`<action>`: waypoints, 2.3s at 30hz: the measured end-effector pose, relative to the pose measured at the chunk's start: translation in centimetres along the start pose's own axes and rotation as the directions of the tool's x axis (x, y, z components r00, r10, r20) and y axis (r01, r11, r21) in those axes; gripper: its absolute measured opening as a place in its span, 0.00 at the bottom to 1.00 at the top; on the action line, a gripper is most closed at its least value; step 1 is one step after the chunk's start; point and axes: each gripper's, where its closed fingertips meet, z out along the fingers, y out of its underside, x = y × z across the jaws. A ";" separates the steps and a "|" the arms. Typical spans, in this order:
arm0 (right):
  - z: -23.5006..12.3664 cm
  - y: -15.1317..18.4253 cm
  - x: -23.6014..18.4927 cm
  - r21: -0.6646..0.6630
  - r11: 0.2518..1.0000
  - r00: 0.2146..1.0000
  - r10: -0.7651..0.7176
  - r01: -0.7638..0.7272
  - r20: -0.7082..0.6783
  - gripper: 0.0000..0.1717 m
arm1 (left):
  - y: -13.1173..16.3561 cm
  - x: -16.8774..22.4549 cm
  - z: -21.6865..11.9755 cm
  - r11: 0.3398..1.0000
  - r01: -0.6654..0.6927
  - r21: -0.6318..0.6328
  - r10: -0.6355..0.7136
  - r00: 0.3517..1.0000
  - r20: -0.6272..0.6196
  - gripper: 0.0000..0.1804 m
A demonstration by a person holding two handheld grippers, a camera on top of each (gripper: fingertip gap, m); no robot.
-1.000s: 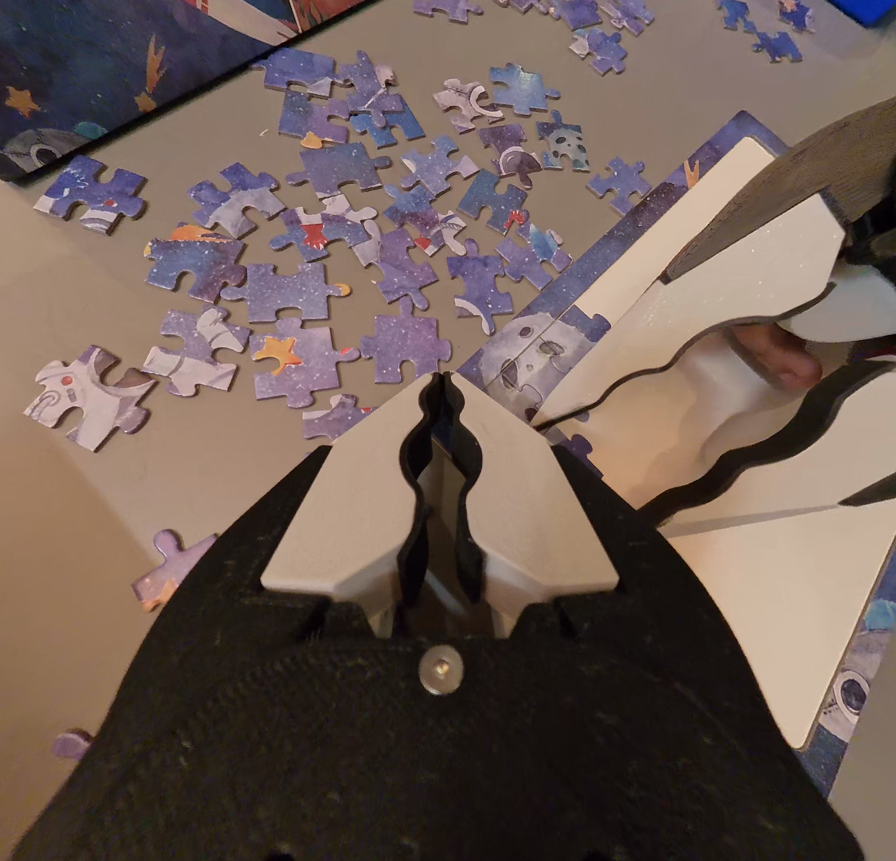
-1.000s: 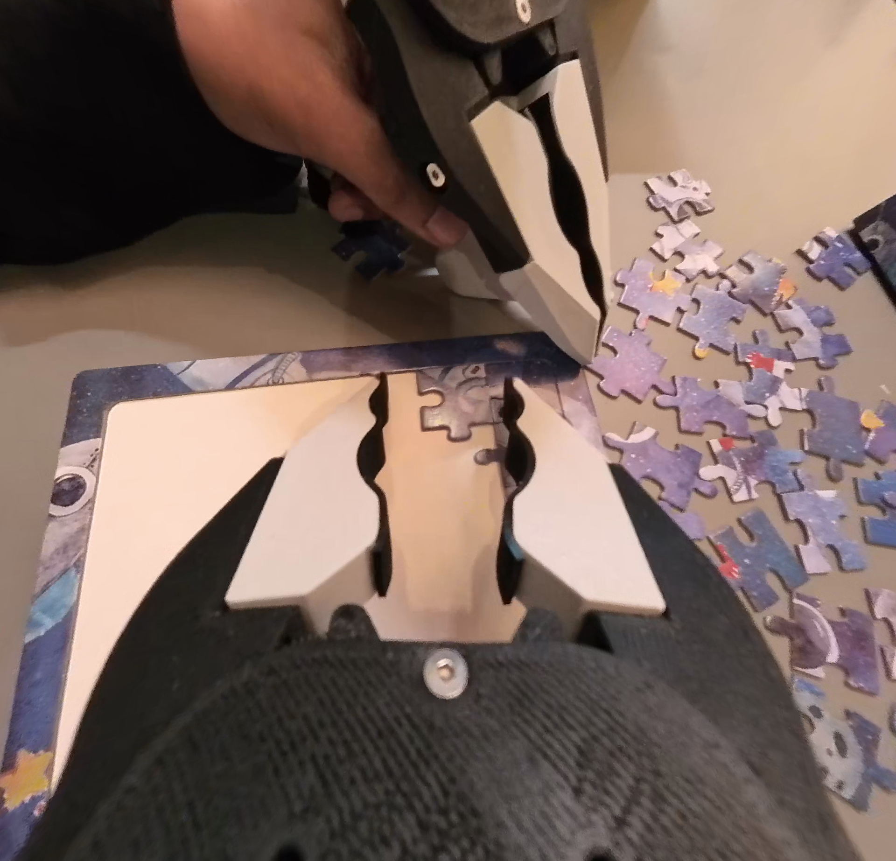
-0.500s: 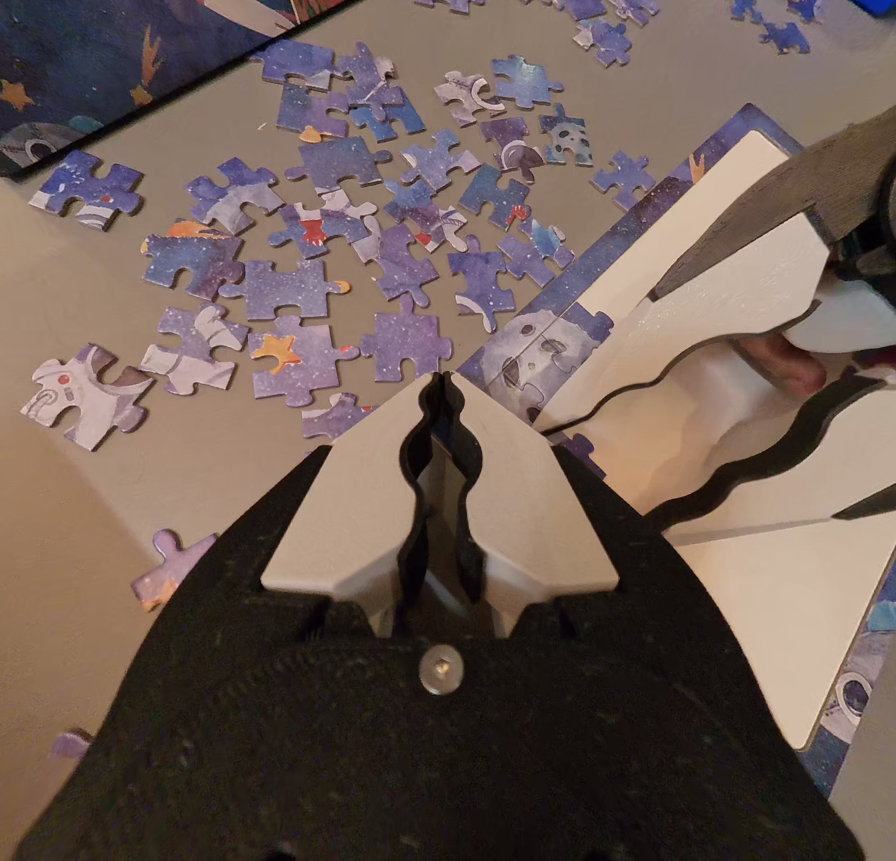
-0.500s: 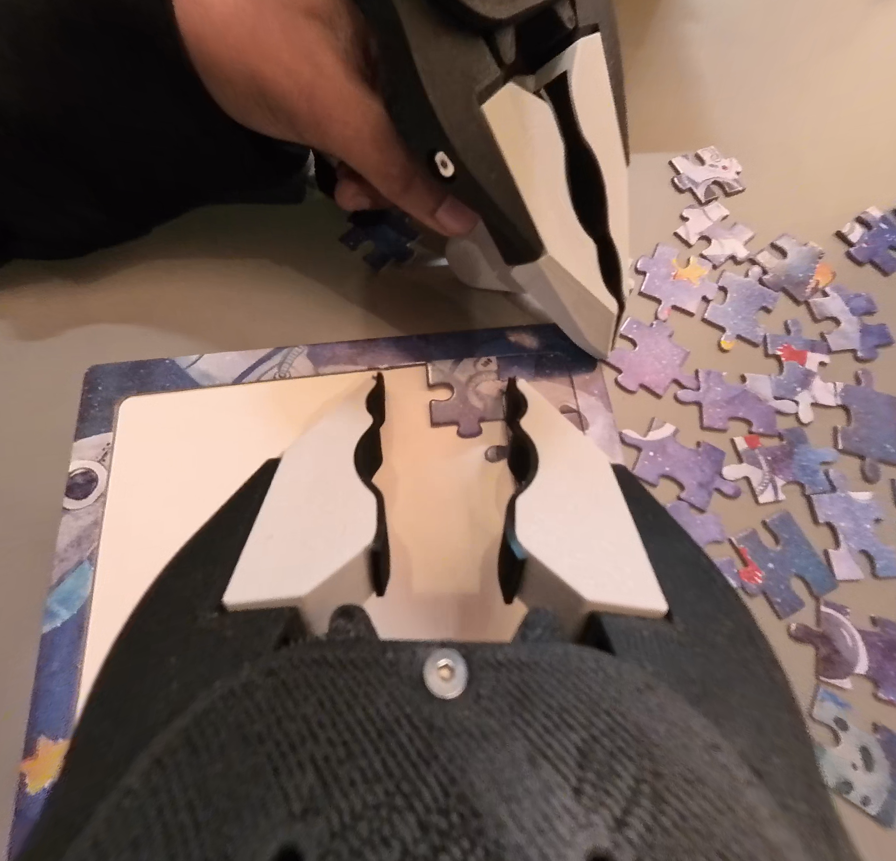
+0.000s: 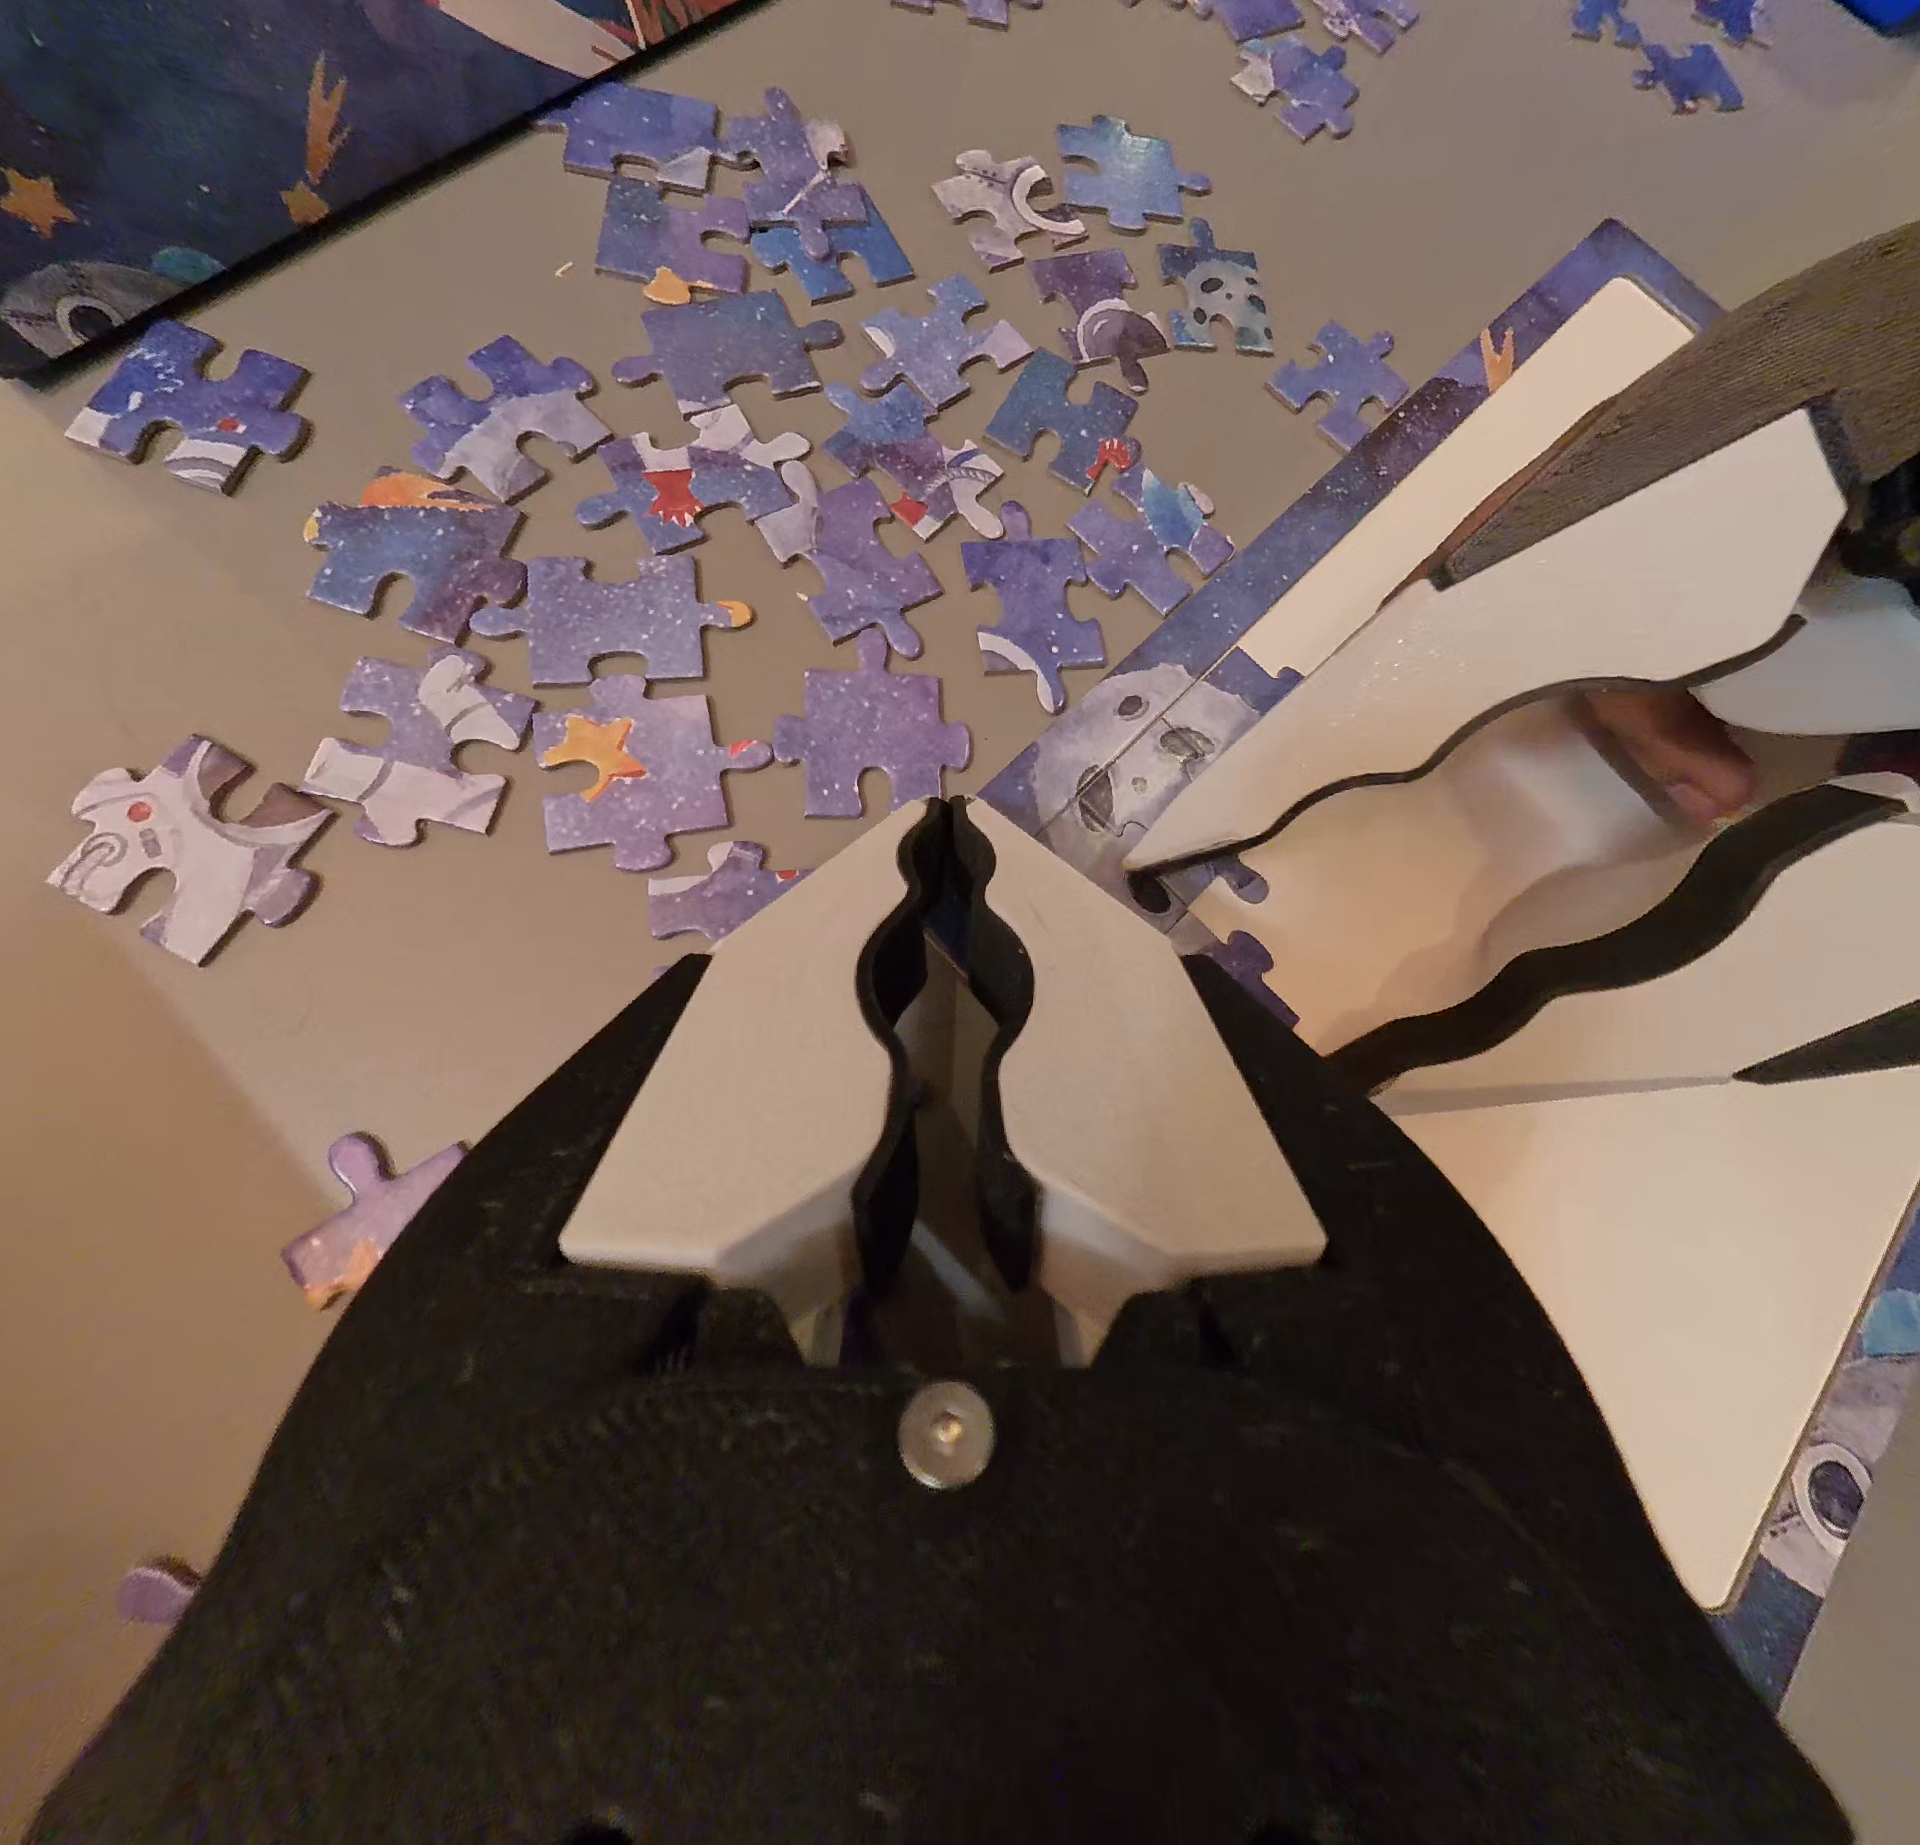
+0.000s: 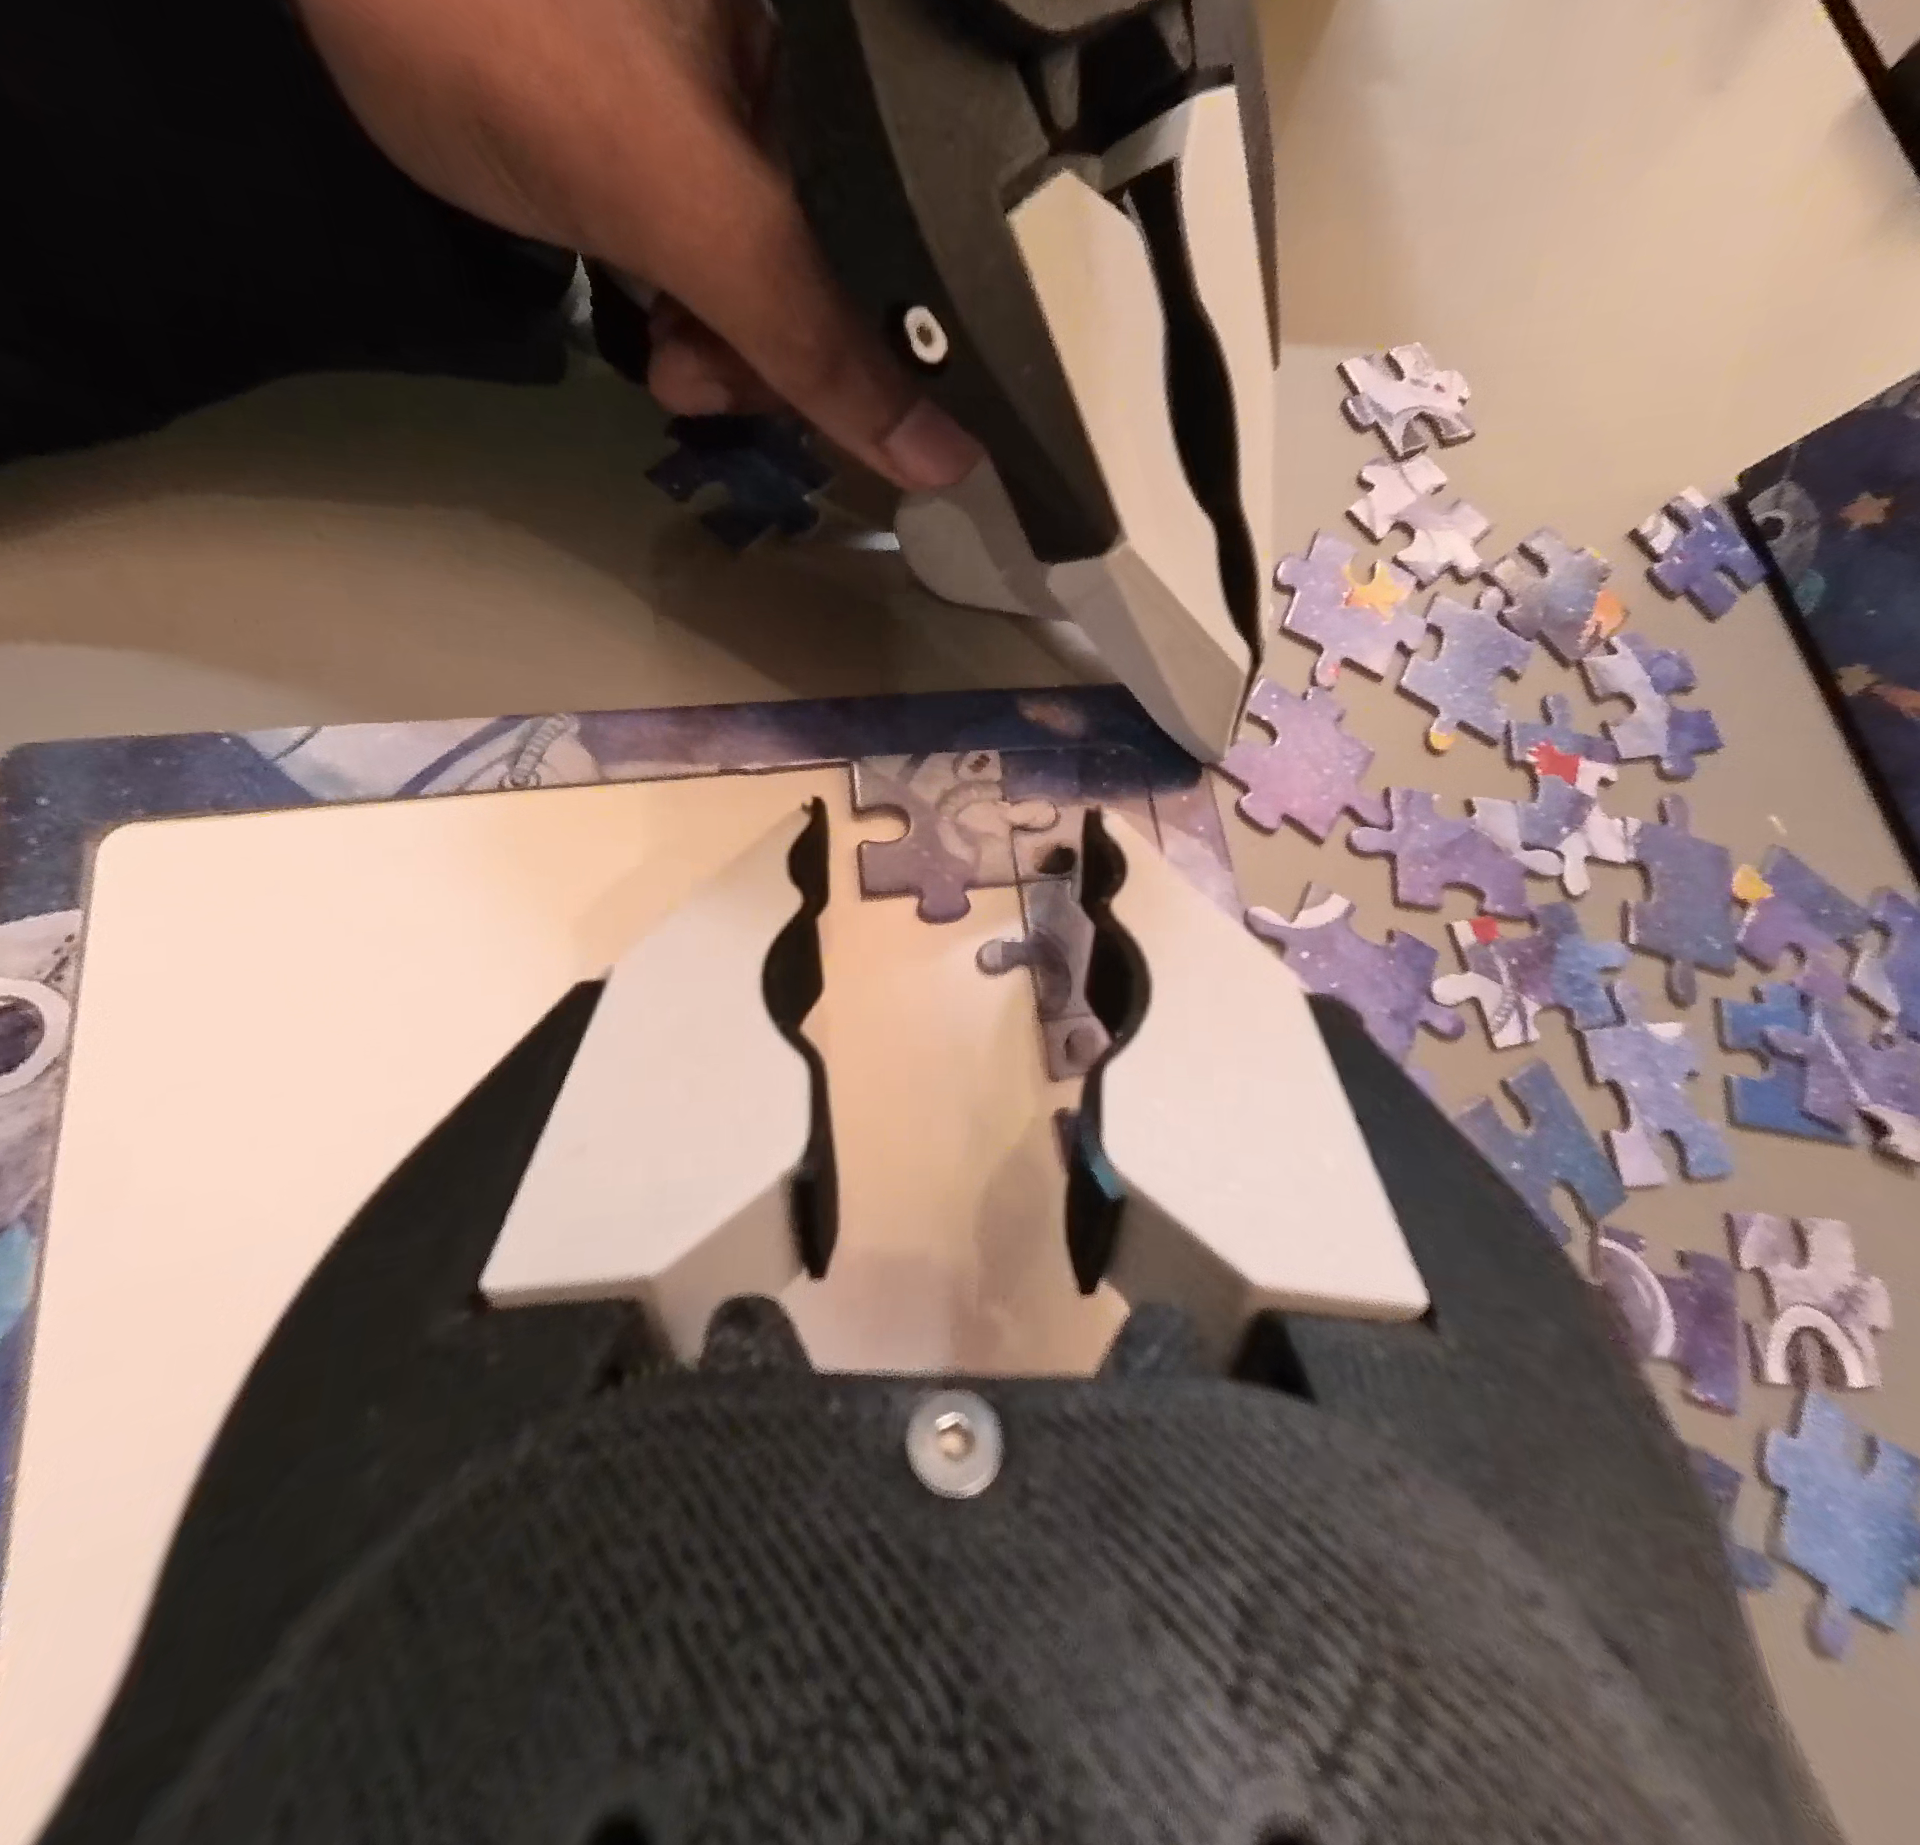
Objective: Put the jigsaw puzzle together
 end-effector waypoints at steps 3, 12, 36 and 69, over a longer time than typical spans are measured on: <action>-0.2 0.0 0.4 -0.008 0.999 0.998 -0.048 0.048 -0.048 0.25 | 0.0 0.0 0.0 1.000 0.001 0.000 -0.001 1.000 0.000 0.00; -1.5 -1.5 1.3 0.057 0.991 0.984 -0.108 0.117 -0.140 0.23 | 0.1 0.1 0.1 1.000 0.002 -0.008 -0.002 1.000 -0.004 0.00; -1.7 -0.6 2.3 0.023 0.992 0.974 -0.119 0.126 -0.194 0.00 | 0.0 0.1 0.0 1.000 0.000 -0.008 0.000 1.000 -0.001 0.00; -14.5 11.0 14.3 -0.013 0.993 0.879 0.094 -0.113 -0.468 0.11 | -2.1 -3.7 -2.0 0.989 -0.062 0.133 0.024 0.963 0.267 0.00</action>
